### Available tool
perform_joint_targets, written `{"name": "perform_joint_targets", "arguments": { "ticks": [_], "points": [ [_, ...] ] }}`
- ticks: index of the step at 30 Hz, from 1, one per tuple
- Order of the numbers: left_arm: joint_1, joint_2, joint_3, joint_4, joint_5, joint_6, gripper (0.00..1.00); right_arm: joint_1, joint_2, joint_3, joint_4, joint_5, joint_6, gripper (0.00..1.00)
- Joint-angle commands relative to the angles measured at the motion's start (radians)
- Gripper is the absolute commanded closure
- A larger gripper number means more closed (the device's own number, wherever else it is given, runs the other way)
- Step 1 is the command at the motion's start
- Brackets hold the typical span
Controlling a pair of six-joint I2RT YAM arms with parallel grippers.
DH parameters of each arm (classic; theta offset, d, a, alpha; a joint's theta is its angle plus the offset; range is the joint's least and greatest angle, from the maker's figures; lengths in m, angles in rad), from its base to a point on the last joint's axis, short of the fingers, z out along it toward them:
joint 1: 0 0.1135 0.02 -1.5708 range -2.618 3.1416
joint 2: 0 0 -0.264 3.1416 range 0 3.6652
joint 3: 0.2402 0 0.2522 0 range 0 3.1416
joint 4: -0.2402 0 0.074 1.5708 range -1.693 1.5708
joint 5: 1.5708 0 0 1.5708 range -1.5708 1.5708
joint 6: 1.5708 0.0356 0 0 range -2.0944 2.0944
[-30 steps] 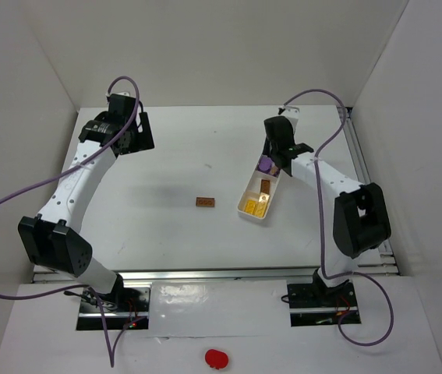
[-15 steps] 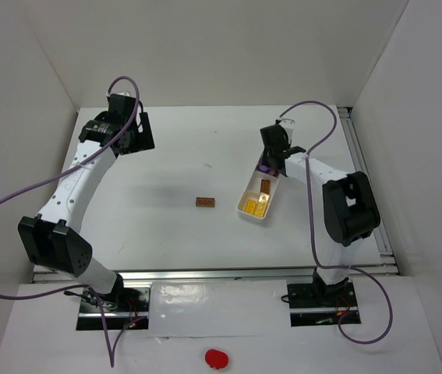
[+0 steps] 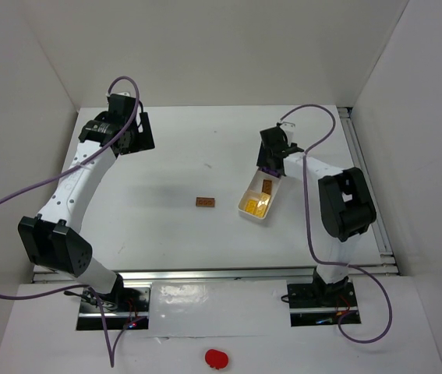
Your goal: Sort the legos into containers by color
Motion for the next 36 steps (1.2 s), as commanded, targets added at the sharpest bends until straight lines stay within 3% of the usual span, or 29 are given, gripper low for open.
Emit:
{"name": "perform_joint_targets", "arguments": {
  "ticks": [1, 3, 6, 12, 15, 16, 17, 19, 20, 22, 27, 36],
  "points": [
    [0.005, -0.007, 0.024, 0.008, 0.012, 0.006, 0.0, 0.013, -0.097, 0.025, 0.023, 0.034, 0.018, 0.25],
    [0.005, -0.007, 0.024, 0.008, 0.012, 0.006, 0.0, 0.024, -0.166, 0.007, 0.023, 0.034, 0.002, 0.27],
    [0.005, 0.002, 0.034, 0.008, 0.021, 0.006, 0.0, 0.056, -0.251, -0.014, 0.023, -0.004, -0.027, 0.37],
    [0.005, 0.002, 0.034, 0.017, 0.044, 0.006, 0.0, 0.171, -0.344, -0.106, -0.114, -0.014, -0.002, 0.51],
    [0.005, 0.002, 0.023, 0.026, 0.053, 0.006, 0.0, 0.248, -0.364, -0.177, -0.063, -0.139, -0.042, 0.53],
    [0.005, 0.002, 0.023, 0.026, 0.053, 0.006, 0.0, 0.293, -0.364, -0.177, -0.045, -0.255, -0.068, 0.5],
    [0.005, 0.002, 0.023, 0.026, 0.053, 0.006, 0.0, 0.324, -0.351, -0.177, -0.034, -0.297, -0.111, 0.38],
    [0.005, 0.002, 0.023, 0.026, 0.053, 0.006, 0.0, 0.419, -0.274, -0.142, -0.034, -0.387, -0.175, 0.28],
    [0.005, 0.002, 0.023, 0.026, 0.053, -0.004, 0.0, 0.448, -0.24, -0.119, -0.055, -0.388, -0.236, 0.2],
    [0.005, -0.022, 0.014, 0.026, 0.044, -0.004, 0.0, 0.496, -0.135, -0.042, -0.095, -0.353, -0.283, 0.13],
    [0.005, -0.033, 0.004, 0.026, 0.026, 0.006, 0.0, 0.545, 0.033, 0.045, -0.137, -0.245, -0.402, 0.08],
    [0.005, -0.033, 0.014, 0.026, 0.017, 0.006, 0.0, 0.533, 0.18, 0.121, -0.046, -0.115, -0.444, 0.07]
  ]
}}
